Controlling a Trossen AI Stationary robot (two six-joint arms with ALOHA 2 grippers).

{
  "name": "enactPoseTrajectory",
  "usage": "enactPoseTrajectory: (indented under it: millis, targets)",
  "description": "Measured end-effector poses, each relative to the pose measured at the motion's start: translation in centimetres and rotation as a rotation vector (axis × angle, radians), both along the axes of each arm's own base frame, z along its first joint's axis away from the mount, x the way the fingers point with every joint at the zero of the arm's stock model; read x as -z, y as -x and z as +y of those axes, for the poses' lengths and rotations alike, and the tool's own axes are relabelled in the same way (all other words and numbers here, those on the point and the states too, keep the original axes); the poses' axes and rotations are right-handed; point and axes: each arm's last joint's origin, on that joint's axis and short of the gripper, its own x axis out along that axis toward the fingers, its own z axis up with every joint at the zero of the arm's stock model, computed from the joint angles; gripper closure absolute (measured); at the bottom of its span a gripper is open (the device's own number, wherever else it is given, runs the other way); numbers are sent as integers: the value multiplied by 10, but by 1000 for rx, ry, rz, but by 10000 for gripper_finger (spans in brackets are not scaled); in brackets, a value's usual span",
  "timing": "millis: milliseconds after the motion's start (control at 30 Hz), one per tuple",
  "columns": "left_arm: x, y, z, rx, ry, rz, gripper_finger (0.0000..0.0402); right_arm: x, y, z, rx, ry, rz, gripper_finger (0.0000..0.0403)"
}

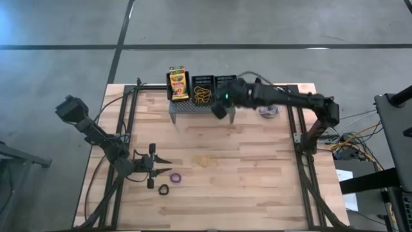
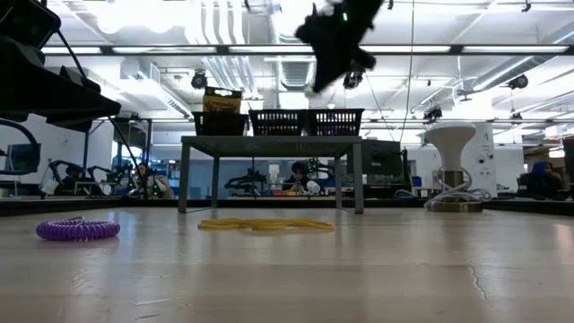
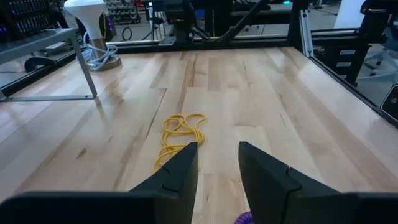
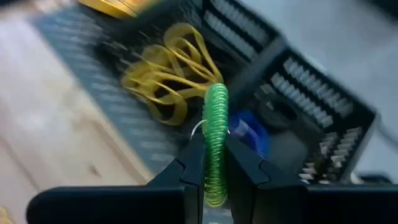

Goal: Pick & Place Office Desk Supplies
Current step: Put the green spring keychain in the right black bin on the shelf, then put the yellow rubber band in the middle black bin on the shelf

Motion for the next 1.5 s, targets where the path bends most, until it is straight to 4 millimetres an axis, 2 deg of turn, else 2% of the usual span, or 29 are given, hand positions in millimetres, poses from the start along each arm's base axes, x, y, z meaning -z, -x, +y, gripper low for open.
enactPoseTrajectory:
  millis: [67, 133, 333, 567, 667, 767, 833, 933, 1033, 1100, 1200, 1300, 1400, 1500]
  targets:
    - [0, 0, 0, 0, -1, 1, 282, 6, 3, -18, 15, -57, 11, 369]
    - [0, 0, 0, 0, -2, 2, 282, 11, 3, -27, 8, -93, 18, 369]
    - [1, 0, 0, 0, -4, 5, 282, 12, 7, -35, 29, -92, 36, 362]
    - [1, 0, 0, -1, -1, 5, 282, 13, 9, -35, 46, -68, 64, 290]
    - [1, 0, 0, -4, 9, 8, 282, 13, 10, -37, 90, 6, 98, 259]
    - [1, 0, 0, -4, 8, 10, 282, 3, 14, -30, 94, 98, 110, 240]
    - [1, 0, 0, -4, 8, 10, 282, -8, 14, -18, 70, 157, 83, 234]
    - [1, 0, 0, -4, 8, 10, 282, -21, 8, 11, -25, 214, 30, 234]
    - [1, 0, 0, -4, 8, 10, 282, -24, -1, 52, -149, 245, 6, 240]
    - [1, 0, 0, -4, 8, 10, 282, -17, -8, 85, -251, 257, -6, 245]
    - [1, 0, 0, -5, 10, 11, 282, 10, -17, 137, -404, 286, 7, 254]
    - [2, 0, 0, -5, 12, 12, 282, 51, -17, 183, -530, 297, 29, 262]
    - [2, 0, 0, -6, 13, 12, 282, 90, -15, 214, -543, 229, -68, 268]
    - [2, 0, 0, -6, 13, 11, 282, 131, -18, 232, -586, 100, -175, 270]
